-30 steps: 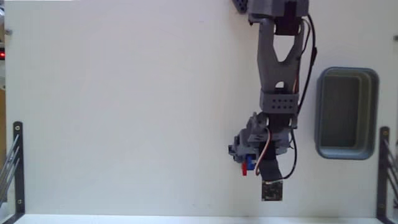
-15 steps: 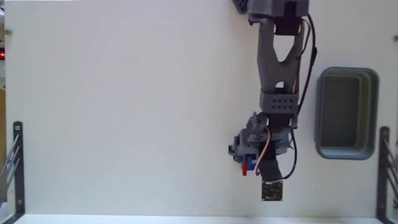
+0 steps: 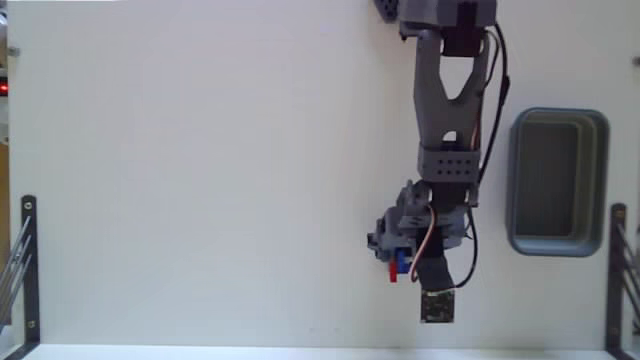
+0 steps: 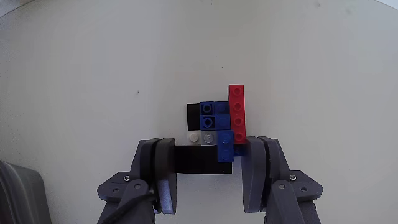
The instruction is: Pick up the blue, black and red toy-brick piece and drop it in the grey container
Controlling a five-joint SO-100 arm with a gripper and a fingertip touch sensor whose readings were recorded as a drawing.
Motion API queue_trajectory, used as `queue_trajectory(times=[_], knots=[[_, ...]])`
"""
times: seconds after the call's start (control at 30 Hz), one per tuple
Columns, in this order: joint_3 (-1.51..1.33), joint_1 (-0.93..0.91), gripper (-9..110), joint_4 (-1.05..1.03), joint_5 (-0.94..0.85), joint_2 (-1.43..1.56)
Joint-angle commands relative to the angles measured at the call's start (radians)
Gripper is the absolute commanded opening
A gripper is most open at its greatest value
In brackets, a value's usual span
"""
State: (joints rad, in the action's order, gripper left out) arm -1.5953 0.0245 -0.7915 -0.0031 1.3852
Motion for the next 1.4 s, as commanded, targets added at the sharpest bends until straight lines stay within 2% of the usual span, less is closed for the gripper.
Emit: queue_trajectory(times=[0.0, 0.63, 1.37], knots=[[0.021, 0.026, 54, -0.014, 0.003, 0.045], [0.247, 0.026, 54, -0.247, 0.003, 0.052], [0.749, 0.026, 54, -0.639, 0.003, -0.057]])
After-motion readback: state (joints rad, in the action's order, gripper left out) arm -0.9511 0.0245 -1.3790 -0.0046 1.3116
